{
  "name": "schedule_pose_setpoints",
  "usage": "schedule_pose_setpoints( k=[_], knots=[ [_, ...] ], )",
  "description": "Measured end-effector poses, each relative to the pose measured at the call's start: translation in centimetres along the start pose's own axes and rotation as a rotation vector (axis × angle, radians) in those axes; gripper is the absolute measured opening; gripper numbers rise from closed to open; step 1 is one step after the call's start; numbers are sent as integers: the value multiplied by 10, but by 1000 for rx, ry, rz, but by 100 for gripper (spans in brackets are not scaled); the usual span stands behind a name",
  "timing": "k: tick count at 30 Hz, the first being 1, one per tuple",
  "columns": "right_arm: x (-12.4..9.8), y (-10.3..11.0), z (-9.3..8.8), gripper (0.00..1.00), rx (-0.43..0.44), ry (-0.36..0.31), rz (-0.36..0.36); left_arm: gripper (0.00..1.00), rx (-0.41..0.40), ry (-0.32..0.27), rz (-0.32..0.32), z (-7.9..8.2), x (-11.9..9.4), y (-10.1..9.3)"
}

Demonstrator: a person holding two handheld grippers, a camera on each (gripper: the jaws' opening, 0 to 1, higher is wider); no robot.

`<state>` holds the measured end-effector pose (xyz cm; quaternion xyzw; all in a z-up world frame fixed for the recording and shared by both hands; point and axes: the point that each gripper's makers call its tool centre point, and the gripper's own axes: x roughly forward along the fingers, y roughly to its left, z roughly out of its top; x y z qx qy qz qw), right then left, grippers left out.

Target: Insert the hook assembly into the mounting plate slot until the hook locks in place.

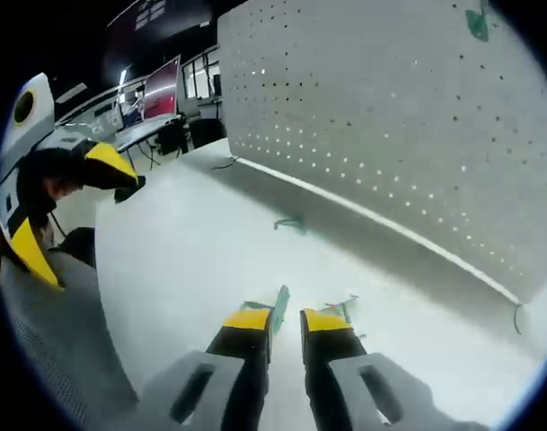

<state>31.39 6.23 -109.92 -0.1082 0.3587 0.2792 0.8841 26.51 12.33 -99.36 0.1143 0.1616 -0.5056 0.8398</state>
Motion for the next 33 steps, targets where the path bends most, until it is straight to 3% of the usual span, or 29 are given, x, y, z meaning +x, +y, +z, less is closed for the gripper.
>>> schedule_pose_setpoints(
  k=[10, 19, 29, 33],
  knots=[
    [18, 8, -18, 6, -33, 71, 14, 45, -4, 3, 0, -1, 0, 1],
    [25, 1, -17, 2, -40, 56, -8, 45, -6, 8, -2, -2, 1, 1],
    [21, -17, -10, 2, -46, 17, -89, 44, -3, 12, -11, -3, 1, -2],
    [23, -16, -9, 2, -48, 14, -84, 44, -1, 16, -15, -3, 2, -3]
  ],
)
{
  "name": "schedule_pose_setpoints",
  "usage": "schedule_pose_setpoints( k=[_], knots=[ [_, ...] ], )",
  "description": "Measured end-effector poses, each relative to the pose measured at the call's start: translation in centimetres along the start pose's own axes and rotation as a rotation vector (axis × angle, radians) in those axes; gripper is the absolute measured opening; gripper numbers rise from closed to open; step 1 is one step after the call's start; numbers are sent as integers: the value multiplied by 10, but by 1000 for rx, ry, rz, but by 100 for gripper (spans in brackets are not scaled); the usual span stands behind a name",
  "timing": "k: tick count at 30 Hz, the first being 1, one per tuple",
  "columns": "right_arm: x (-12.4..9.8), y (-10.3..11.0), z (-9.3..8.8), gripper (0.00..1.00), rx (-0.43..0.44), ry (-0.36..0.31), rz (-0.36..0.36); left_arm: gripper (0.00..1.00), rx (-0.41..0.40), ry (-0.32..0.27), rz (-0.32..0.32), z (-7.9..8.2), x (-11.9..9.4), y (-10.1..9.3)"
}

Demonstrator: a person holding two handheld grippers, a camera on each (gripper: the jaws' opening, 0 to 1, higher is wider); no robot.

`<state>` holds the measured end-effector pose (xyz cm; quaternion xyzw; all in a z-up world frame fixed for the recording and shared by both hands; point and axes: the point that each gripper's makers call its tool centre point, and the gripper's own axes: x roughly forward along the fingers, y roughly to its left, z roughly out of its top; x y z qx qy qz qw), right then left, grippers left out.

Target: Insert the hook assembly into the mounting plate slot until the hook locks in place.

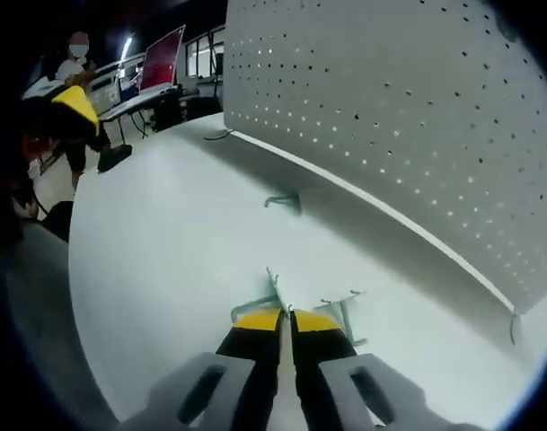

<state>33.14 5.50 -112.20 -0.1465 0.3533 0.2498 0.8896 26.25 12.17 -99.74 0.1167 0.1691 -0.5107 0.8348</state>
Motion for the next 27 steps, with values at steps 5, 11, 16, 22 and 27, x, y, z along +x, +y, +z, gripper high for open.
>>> schedule_pose_setpoints(
  k=[5, 11, 16, 22, 27],
  knots=[
    [2, 1, 0, 2, -12, 1, 10, 44, -1, 2, 1, -1, 0, 1],
    [3, 0, 2, 1, -48, -5, 8, 44, -1, 6, 0, -2, 0, 0],
    [-3, -2, 9, 0, -67, -22, 3, 44, -5, 4, 4, -1, 0, 2],
    [-10, -4, 17, 0, -78, -42, -3, 44, -3, 9, 2, -2, 0, 1],
    [-16, -5, 24, 0, -73, -62, -5, 44, -2, 15, 1, -4, 1, 1]
  ],
)
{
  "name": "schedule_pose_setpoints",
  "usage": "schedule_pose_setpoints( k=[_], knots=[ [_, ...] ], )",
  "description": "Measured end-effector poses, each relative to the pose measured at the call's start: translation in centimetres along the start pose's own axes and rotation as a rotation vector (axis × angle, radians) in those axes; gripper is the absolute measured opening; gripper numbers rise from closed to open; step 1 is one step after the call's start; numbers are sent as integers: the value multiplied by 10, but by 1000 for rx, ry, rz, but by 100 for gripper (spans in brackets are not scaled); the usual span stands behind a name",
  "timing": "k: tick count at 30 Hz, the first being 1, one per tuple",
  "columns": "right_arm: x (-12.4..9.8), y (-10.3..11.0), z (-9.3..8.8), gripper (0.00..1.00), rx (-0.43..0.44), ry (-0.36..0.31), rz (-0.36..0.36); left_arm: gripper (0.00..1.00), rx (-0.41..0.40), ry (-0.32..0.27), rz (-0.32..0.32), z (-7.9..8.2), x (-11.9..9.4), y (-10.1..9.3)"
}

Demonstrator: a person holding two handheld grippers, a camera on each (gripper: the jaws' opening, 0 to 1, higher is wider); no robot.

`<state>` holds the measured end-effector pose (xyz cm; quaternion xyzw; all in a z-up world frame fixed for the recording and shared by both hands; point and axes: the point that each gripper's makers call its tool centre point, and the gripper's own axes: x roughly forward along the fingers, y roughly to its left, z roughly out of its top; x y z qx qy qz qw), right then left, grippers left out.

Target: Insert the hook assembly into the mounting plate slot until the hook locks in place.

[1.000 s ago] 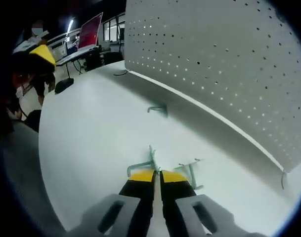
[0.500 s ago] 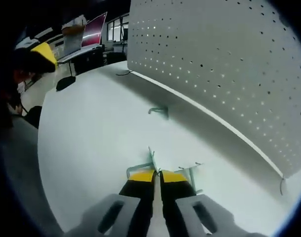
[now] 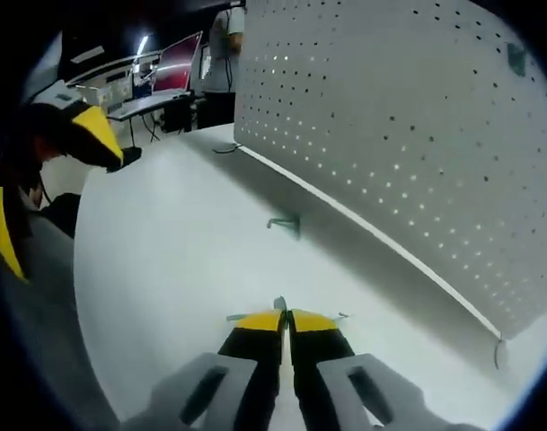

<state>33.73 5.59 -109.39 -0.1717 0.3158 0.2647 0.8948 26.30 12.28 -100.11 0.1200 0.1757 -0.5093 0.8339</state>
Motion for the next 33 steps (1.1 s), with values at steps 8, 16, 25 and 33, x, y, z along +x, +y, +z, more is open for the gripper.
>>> schedule_pose_setpoints(
  k=[8, 16, 25, 33],
  knots=[
    [-4, -1, 3, 0, 42, -13, 7, 44, 10, 5, 7, -1, 1, 0],
    [-13, 2, 7, 0, 84, -14, 25, 44, 49, 9, 15, 0, 2, -1],
    [-32, 14, 22, 0, 77, -36, 56, 42, 71, 4, 13, 2, 1, -3],
    [-39, 28, 16, 0, 48, -47, 98, 41, 68, 10, 14, 0, 1, -2]
  ],
)
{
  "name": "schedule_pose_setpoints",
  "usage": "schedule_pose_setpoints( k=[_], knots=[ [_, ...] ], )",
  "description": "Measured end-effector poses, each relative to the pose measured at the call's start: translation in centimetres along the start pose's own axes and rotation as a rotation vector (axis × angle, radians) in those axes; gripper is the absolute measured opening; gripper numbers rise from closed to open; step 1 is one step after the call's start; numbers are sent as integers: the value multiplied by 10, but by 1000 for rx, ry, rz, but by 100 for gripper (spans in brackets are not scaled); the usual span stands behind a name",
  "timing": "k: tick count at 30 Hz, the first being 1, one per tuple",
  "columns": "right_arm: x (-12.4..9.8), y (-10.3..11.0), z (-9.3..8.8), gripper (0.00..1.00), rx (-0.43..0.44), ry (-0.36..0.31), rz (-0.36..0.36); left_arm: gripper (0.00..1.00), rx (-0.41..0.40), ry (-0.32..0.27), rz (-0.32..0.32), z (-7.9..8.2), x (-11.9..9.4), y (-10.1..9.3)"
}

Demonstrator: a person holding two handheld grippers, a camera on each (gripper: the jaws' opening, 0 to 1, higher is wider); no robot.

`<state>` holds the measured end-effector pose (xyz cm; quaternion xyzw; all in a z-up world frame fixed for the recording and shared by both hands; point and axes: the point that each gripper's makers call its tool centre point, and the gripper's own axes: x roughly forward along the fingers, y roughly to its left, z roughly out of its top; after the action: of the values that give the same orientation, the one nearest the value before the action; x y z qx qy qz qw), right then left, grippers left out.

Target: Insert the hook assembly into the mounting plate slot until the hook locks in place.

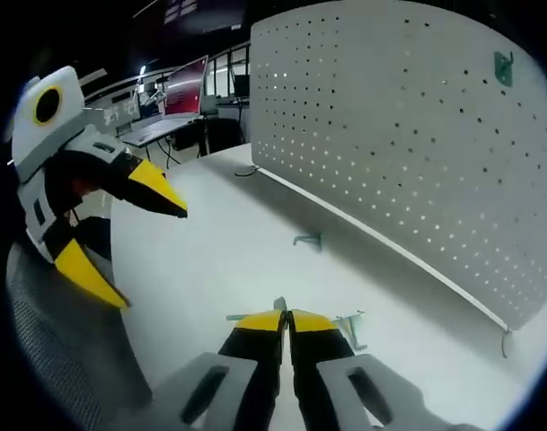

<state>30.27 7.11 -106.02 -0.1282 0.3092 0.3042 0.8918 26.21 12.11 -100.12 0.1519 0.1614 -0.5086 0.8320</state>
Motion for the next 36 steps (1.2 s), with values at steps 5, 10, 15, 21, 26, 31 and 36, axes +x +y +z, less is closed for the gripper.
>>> schedule_pose_setpoints(
  k=[5, 10, 15, 21, 26, 31, 36],
  knots=[
    [3, 10, 5, 0, -51, -25, 59, 38, -6, 13, 2, -4, 0, 4],
    [5, 20, 3, 0, -133, -14, 96, 33, -4, 37, 7, -10, 1, 10],
    [6, 33, 3, 0, -188, -16, 151, 28, 15, 79, -5, -19, 6, 10],
    [7, 49, -2, 0, -276, 8, 204, 18, 50, 182, -63, -41, 12, 3],
    [7, 61, -2, 0, -306, 7, 258, 15, 138, 254, -93, -56, 18, 0],
    [6, 71, -5, 0, -343, 14, 299, 10, 165, 276, -127, -62, 24, -4],
    [5, 78, -5, 0, -373, 10, 331, 5, 186, 283, -158, -66, 25, -11]
  ],
)
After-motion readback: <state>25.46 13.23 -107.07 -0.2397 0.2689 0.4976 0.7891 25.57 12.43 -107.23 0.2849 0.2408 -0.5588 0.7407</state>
